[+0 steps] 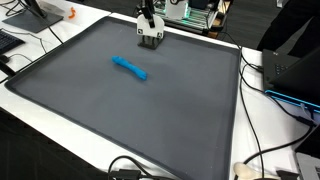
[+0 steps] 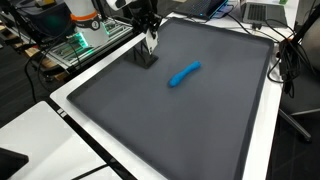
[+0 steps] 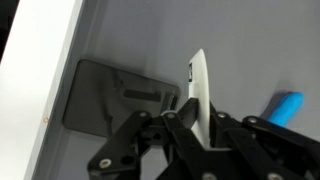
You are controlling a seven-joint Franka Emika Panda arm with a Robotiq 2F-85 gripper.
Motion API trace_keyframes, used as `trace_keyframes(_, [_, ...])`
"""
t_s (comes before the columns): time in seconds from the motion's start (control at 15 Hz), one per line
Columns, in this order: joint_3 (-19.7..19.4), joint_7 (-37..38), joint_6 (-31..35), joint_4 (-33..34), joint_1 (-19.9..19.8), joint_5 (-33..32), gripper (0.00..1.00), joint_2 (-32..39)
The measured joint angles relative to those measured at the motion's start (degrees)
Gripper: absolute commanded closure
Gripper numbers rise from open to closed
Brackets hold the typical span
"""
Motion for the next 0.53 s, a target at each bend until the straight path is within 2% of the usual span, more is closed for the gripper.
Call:
trace_keyframes(0.27, [1.82,5.66,-12.36,8.36,0.19,-12.95,0.98,0.54])
trace_keyframes(0.53, [3.40,5.70,-24.52,20.02,1.61,-21.52,0.98,4.98])
